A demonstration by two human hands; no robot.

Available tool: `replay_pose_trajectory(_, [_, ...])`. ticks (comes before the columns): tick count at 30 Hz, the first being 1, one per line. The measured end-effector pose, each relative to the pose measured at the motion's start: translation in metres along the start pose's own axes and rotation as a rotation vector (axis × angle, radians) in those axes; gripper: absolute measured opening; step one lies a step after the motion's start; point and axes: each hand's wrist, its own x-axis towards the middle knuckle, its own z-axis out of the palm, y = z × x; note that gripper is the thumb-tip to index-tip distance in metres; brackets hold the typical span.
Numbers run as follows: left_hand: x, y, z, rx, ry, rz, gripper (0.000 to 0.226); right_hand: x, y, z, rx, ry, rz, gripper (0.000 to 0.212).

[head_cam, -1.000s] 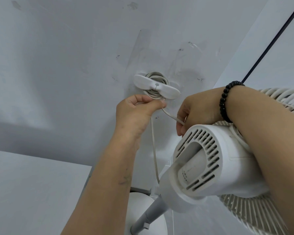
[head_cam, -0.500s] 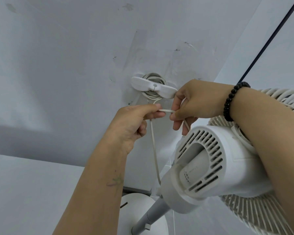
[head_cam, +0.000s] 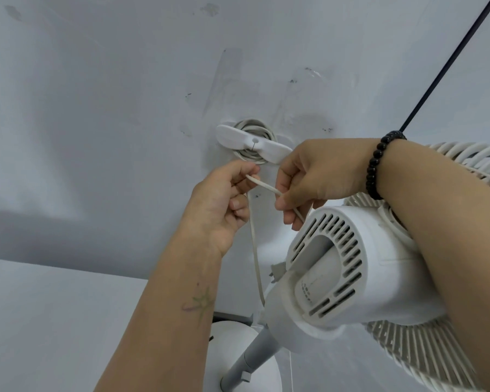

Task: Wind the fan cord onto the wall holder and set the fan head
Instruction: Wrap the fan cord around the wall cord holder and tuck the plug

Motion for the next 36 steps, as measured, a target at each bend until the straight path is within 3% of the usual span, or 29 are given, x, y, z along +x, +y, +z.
replay_pose_trajectory(2, [-0.001, 0.003, -0.005, 0.086, -0.014, 0.027, 0.01, -0.001, 0.002, -0.001, 0.014, 0.051, -0.053, 0.01])
replay_pose_trajectory(5, [-0.002, 0.011, -0.015, 0.23, -0.053, 0.038, 0.027, -0.001, 0.005, -0.003, 0.094, 0.176, -0.126, 0.011])
replay_pose_trajectory(8, [-0.005, 0.015, -0.019, 0.236, -0.106, 0.01, 0.033, -0.001, 0.004, -0.004, 0.165, 0.245, -0.207, 0.012])
replay_pose_trajectory(13, [-0.004, 0.015, -0.016, 0.03, -0.103, -0.021, 0.021, 0.002, -0.005, -0.001, 0.155, 0.175, -0.243, 0.013])
replay_pose_trajectory(21, [0.002, 0.011, -0.014, -0.395, -0.005, -0.116, 0.018, 0.002, -0.001, 0.002, 0.034, -0.032, -0.073, 0.007])
replay_pose_trajectory(30, [-0.001, 0.009, -0.015, -0.525, 0.028, -0.064, 0.02, 0.005, 0.003, -0.002, 0.183, 0.244, -0.164, 0.026])
replay_pose_trajectory(36, [-0.003, 0.009, -0.008, -0.489, 0.074, 0.024, 0.015, 0.004, 0.0, -0.005, 0.207, 0.414, -0.18, 0.036])
